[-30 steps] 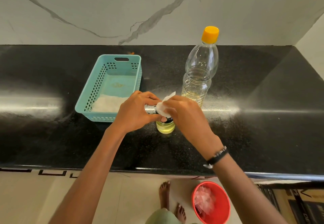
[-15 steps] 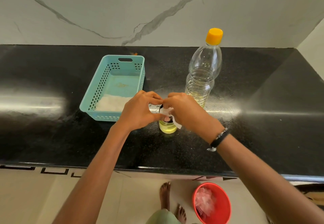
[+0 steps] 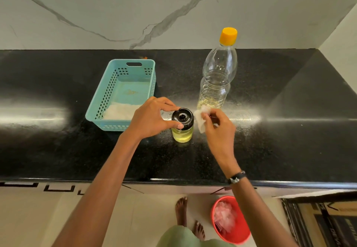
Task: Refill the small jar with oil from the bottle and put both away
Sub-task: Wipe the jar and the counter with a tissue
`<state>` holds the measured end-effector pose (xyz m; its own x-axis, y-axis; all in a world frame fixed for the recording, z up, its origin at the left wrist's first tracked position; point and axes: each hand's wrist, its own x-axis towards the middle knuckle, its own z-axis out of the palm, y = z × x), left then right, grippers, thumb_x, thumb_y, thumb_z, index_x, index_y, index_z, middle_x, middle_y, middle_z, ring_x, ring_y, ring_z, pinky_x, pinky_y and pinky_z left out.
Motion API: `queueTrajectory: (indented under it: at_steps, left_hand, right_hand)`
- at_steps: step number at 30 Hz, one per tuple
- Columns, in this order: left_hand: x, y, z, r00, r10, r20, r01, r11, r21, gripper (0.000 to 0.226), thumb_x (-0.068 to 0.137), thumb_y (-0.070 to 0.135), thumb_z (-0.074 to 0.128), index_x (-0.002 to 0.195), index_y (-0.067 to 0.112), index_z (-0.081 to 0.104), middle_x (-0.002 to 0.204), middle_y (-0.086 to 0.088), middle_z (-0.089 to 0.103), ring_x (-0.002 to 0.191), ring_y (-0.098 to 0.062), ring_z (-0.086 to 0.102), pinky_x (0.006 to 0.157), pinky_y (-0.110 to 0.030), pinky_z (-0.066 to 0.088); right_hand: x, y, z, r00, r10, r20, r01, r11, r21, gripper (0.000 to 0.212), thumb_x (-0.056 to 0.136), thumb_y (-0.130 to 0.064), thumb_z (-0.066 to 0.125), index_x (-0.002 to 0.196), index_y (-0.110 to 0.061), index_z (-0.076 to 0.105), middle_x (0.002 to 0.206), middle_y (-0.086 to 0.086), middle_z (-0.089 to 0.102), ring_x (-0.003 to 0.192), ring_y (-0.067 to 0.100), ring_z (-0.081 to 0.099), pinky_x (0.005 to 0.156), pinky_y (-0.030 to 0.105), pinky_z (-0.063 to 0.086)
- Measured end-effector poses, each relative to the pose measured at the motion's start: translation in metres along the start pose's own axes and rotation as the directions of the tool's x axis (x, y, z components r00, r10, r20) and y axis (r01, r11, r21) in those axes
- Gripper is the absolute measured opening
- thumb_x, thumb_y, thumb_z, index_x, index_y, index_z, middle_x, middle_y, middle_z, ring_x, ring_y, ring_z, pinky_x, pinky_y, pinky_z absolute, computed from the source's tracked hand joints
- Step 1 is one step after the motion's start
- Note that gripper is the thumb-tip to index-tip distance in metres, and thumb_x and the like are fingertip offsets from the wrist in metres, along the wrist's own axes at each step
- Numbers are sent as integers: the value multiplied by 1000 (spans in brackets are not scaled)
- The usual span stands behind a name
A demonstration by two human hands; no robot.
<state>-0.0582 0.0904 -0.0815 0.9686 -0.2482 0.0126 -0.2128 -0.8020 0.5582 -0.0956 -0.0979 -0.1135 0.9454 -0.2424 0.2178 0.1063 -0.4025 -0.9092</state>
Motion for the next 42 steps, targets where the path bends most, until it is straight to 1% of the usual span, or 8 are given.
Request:
queueTrajectory:
  at_steps: [6, 9, 14, 19, 23, 30, 35, 42]
  left_hand:
    - [0, 3, 0, 1000, -8, 15, 8, 1000, 6, 57, 63, 55, 79, 115, 34, 68, 115, 21, 60, 110, -6, 48, 88, -34, 44]
    - [1, 3, -1, 1000, -10, 18, 10, 1000, 0, 56, 63, 54, 79, 114, 34, 68, 116, 20, 60, 111, -6, 48, 89, -36, 45]
    - [2, 2, -1, 1000, -12, 23, 12, 1000, -14, 57, 62, 54, 79, 114, 33, 69, 115, 20, 60, 111, -8, 49, 91, -37, 46]
    - [1, 2, 0, 999, -14, 33, 15, 999, -32, 59, 61, 55, 78, 114, 32, 68, 112, 21, 58, 110, -7, 49, 91, -36, 46]
    - [-2, -1, 5, 999, -27, 22, 28, 997, -69, 59, 65, 50, 79, 118, 31, 66, 115, 17, 60, 110, -9, 51, 92, -37, 46]
    - [-24, -7, 25, 999, -42, 30, 49, 961, -274, 64, 77, 47, 69, 136, 31, 51, 129, 10, 54, 122, -10, 47, 105, -43, 41]
    - [-27, -4, 25, 998, -56, 3, 54, 941, -335, 62, 74, 43, 72, 133, 32, 55, 125, 13, 55, 120, -6, 47, 103, -39, 43]
    - [-21, -8, 22, 999, -29, -14, 23, 957, -289, 63, 69, 51, 75, 128, 35, 58, 123, 16, 55, 119, -5, 47, 101, -40, 44]
  right_hand:
    - [-24, 34, 33, 994, -18, 109, 41, 975, -220, 19, 92, -3, 53, 101, -7, 70, 89, 0, 62, 78, 8, 54, 66, 15, 42]
    - [-37, 43, 35, 988, 41, 151, 11, 944, -331, 16, 93, -6, 53, 97, -3, 68, 88, 4, 60, 75, 9, 49, 60, 9, 35]
    - [-52, 22, 30, 996, -76, 43, 83, 975, -205, 16, 93, -9, 56, 105, -5, 66, 95, -1, 56, 79, 5, 51, 69, 5, 40]
    - [-36, 34, 34, 992, -108, 71, 123, 952, -280, 26, 91, -5, 55, 117, -1, 62, 108, 5, 57, 98, 14, 54, 84, 23, 48]
    - [-35, 56, 32, 976, -60, 210, 139, 913, -384, 15, 90, -2, 57, 100, 1, 67, 92, 8, 58, 85, 21, 54, 75, 35, 51]
    - [-45, 41, 14, 982, -103, 159, 126, 982, -139, 15, 89, -9, 63, 102, -7, 70, 95, 0, 61, 83, 8, 60, 74, 23, 54]
    - [-39, 36, 11, 985, -109, 133, 107, 994, 24, 21, 87, -10, 67, 104, -21, 60, 101, -9, 62, 91, 0, 63, 77, 14, 52]
    - [-44, 43, 28, 948, -294, 119, 303, 951, -61, 15, 81, -18, 73, 84, -11, 60, 85, -6, 57, 72, 3, 59, 64, 16, 52]
